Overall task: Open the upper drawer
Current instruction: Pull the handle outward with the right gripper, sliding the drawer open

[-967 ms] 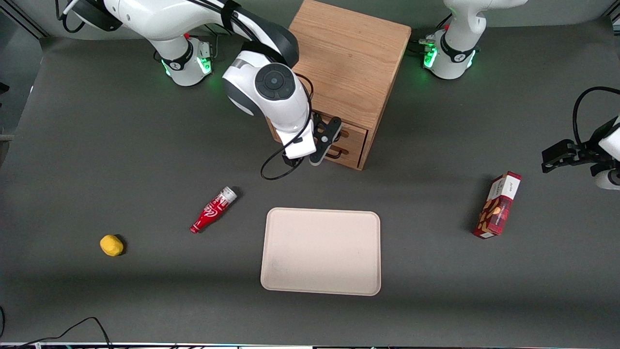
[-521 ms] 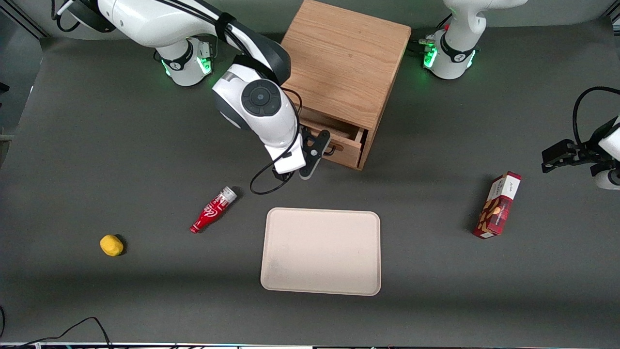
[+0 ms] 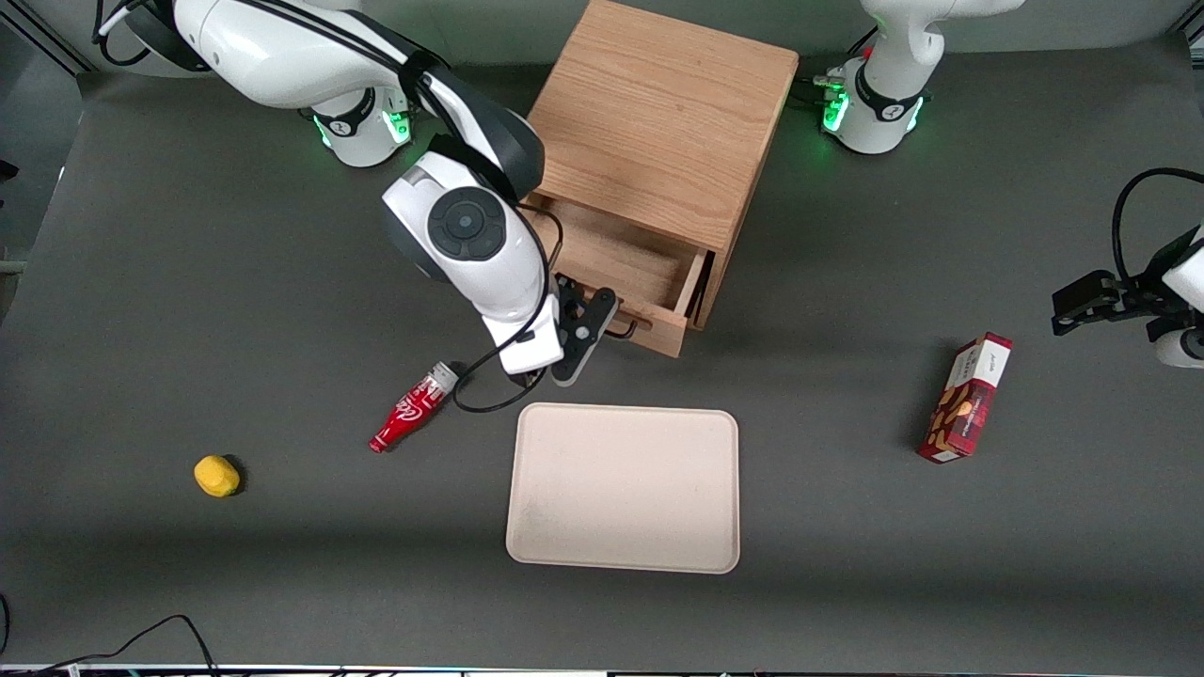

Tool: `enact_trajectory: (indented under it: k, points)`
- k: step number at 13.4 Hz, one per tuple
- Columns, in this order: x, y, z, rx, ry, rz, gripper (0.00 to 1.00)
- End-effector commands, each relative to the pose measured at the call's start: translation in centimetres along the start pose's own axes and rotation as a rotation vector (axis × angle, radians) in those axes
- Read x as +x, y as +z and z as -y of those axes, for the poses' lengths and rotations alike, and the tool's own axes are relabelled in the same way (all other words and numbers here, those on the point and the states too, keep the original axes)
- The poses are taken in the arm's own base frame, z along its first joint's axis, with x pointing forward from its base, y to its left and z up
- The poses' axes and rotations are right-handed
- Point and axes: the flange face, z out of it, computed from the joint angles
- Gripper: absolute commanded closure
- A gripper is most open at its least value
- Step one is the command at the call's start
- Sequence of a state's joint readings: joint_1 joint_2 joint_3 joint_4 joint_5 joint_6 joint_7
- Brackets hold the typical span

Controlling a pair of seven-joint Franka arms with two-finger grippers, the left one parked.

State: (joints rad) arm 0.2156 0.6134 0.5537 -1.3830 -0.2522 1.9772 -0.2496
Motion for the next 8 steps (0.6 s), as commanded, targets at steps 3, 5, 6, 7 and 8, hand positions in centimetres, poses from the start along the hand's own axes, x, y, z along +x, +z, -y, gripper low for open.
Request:
enact_trajectory:
  k: [3,5,6,7,8]
  points:
    - [0.8,0.8,-3.2,-0.043,-0.017,-0.057,0.00]
    - [0.4,0.8,-4.8,-0.055,-0.017,-0.060,0.00]
    - [0.3,0.6,-5.6,-0.062,-0.021,-0.064,0.00]
    - [0.1,0.7,-6.5,-0.065,-0.017,-0.065,0.00]
    - [-0.1,0.8,-7.2,-0.068,-0.009,-0.066,0.00]
